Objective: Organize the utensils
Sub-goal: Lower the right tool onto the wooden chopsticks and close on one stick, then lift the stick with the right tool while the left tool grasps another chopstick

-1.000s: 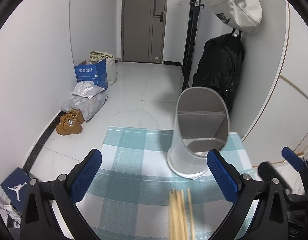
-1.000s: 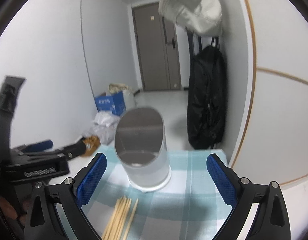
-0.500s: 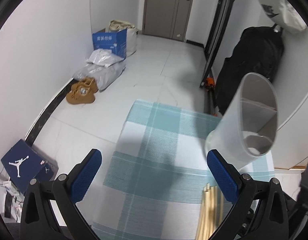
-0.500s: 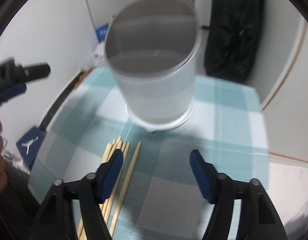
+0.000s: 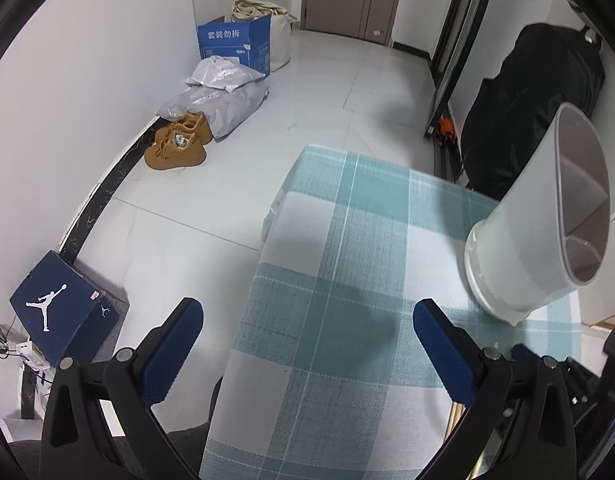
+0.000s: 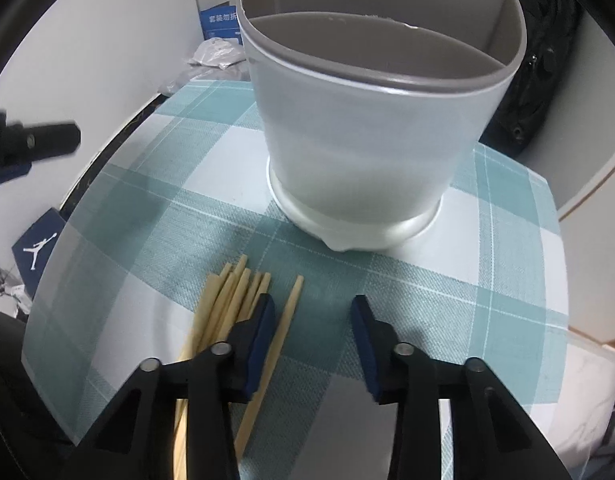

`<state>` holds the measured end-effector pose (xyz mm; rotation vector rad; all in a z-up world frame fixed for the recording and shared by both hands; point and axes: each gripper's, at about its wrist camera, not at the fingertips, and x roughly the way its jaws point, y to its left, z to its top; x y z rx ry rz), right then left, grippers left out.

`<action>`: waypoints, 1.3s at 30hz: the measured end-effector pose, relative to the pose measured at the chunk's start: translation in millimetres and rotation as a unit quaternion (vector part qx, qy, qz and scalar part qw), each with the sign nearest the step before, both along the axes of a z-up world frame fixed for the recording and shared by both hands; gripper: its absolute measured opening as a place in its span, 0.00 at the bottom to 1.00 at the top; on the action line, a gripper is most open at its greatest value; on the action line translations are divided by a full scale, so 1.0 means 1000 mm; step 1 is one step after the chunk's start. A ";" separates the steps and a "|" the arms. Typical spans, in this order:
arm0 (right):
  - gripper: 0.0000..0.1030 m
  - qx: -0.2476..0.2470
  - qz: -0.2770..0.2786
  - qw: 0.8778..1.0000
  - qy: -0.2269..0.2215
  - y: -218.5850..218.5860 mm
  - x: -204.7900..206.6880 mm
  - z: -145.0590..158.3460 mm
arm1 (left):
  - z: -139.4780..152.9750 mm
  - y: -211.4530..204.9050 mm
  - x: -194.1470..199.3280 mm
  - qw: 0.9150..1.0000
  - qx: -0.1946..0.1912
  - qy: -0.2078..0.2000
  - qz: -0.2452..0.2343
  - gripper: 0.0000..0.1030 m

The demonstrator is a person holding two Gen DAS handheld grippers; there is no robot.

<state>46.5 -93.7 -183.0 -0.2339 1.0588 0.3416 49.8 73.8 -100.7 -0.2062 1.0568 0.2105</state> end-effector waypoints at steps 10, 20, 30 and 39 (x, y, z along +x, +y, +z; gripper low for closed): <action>0.04 0.035 -0.031 0.999 0.023 -0.013 0.005 0.001 | -0.014 -0.029 -0.009 0.996 -0.032 0.040 -0.076 0.99; 0.04 0.114 -0.065 0.991 -0.007 -0.037 -0.006 0.034 | -0.015 -0.075 -0.017 0.983 -0.054 0.046 -0.167 0.98; 0.04 0.154 -0.098 0.982 -0.050 -0.082 -0.023 0.066 | -0.027 -0.082 -0.008 0.979 -0.064 0.072 -0.180 0.67; 0.04 0.168 -0.106 0.978 -0.056 -0.097 -0.032 0.073 | -0.029 -0.090 -0.006 0.981 -0.071 0.071 -0.168 0.43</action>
